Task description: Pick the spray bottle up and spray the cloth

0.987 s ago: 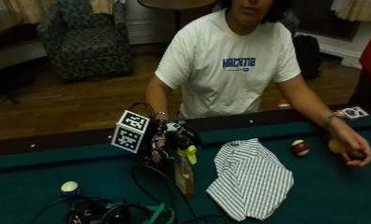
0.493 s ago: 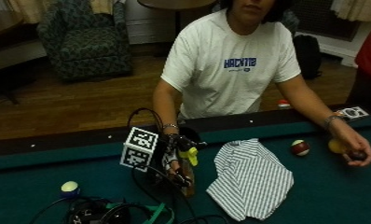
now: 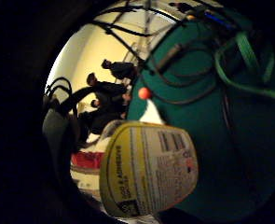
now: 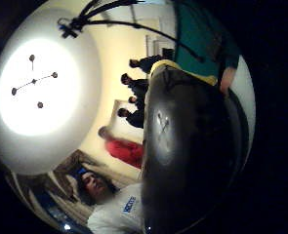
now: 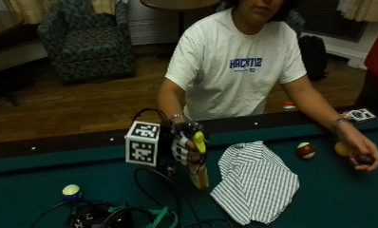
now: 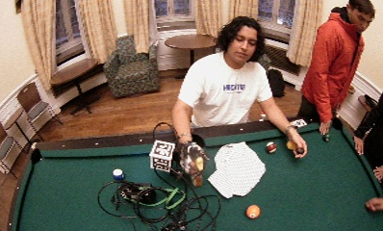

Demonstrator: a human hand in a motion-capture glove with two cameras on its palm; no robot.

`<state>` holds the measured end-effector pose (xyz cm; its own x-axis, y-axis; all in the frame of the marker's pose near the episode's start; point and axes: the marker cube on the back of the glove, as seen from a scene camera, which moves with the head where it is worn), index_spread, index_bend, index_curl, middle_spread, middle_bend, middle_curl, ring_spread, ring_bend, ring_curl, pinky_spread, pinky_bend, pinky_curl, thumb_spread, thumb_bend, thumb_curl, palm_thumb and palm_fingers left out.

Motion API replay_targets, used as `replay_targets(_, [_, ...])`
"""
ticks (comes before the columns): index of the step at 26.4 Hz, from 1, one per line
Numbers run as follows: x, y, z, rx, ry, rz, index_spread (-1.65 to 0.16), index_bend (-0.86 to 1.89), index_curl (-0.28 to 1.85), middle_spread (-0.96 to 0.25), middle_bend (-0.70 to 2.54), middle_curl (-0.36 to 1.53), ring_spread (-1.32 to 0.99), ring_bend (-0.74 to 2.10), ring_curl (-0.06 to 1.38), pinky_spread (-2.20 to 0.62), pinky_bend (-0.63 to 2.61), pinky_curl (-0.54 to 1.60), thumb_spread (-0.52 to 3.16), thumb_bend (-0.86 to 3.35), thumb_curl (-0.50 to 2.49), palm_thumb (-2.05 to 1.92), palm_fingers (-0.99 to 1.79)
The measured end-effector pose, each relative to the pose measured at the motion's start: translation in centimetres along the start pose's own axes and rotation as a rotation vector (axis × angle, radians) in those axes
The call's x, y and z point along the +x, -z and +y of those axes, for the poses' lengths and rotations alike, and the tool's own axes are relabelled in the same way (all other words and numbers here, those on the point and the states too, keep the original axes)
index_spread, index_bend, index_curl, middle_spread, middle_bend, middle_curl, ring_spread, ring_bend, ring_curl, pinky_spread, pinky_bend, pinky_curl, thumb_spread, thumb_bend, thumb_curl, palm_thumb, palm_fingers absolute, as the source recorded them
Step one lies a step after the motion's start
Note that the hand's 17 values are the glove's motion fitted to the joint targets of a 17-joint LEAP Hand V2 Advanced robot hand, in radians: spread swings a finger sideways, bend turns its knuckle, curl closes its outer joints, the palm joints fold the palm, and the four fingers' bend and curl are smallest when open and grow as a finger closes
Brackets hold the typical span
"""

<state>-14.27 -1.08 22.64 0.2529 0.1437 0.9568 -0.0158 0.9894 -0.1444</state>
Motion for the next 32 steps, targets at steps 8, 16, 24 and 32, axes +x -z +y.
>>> replay_targets(8, [-16.5,2.3,-1.3,-0.028,0.229,0.035,-0.26,0.43,0.5,-0.2,0.64,0.55,-0.2,0.74,0.47,-0.29,0.46,0.41,0.59,0.03,0.58,0.9,1.45])
replay_targets(16, [-23.5,-1.7,-2.5,-0.235,0.113,0.322,-0.25,0.48,0.54,-0.2,0.66,0.56,-0.21,0.75,0.48,-0.31,0.49,0.42,0.47,0.0,0.64,0.94,1.42])
replay_targets(24, [-17.1,-8.0,-1.3,-0.626,-0.185,0.692,-0.24,0.49,0.57,-0.19,0.68,0.57,-0.21,0.76,0.49,-0.32,0.5,0.43,0.4,-0.02,0.69,0.96,1.4])
replay_targets(32, [-8.2,-11.6,1.0,-0.821,-0.51,0.808,-0.24,0.49,0.59,-0.19,0.69,0.58,-0.21,0.76,0.49,-0.32,0.51,0.43,0.37,-0.02,0.73,0.96,1.39])
